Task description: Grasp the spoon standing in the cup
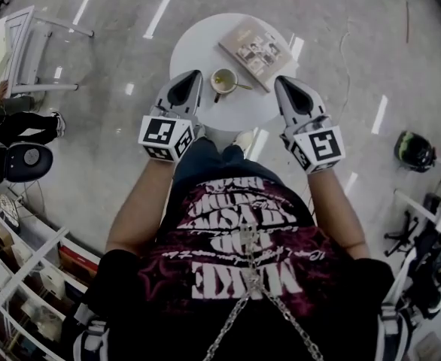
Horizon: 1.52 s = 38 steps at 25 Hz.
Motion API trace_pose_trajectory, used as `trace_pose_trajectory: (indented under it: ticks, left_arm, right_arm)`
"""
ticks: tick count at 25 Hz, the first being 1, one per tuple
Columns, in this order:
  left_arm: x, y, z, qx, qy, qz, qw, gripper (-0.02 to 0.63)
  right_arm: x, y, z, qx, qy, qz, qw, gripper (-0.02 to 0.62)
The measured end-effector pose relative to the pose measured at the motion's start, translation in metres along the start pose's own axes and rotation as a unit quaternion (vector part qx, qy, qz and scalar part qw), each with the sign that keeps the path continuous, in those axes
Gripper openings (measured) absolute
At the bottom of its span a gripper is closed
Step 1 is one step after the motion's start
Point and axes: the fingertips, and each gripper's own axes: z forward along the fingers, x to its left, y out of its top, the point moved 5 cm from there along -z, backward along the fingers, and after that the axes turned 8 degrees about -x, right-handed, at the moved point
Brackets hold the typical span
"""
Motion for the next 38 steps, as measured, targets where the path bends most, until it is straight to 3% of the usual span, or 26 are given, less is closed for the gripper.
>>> trace_pose_trajectory:
  ticks: [7, 12, 14, 22, 30, 38]
  left_arm:
    - [0.007, -0.032, 0.002, 0.036, -0.016, -0.009, 0.9992, 0.025]
    - [0.012, -0.044, 0.019, 0.044, -0.049, 0.025, 0.9975, 0.025]
    - [0.016, -0.057, 0.023, 0.058, -0.058, 0.016, 0.9965, 0.025]
    - [0.024, -0.095, 0.041, 0.093, -0.063, 0.017, 0.9935, 0.025]
    - [0.023, -0.143, 0.036, 0.130, -0.042, -0.036, 0.9899, 0.025]
    - [0.034, -0.167, 0.029, 0.153, -0.038, -0.055, 0.9860, 0.025]
  right_arm:
    - [-0.001, -0.019, 0.007, 0.031, -0.001, -0.007, 0.999, 0.031]
    - [-0.007, -0.041, 0.016, 0.047, 0.000, -0.010, 0.999, 0.031]
    - [-0.008, -0.055, 0.018, 0.059, 0.000, -0.005, 0.998, 0.031]
    - [-0.007, -0.098, 0.032, 0.098, 0.011, -0.002, 0.995, 0.031]
    - [-0.009, -0.136, 0.043, 0.143, 0.019, 0.000, 0.990, 0.031]
    - [-0.013, -0.163, 0.052, 0.171, 0.019, 0.014, 0.985, 0.032]
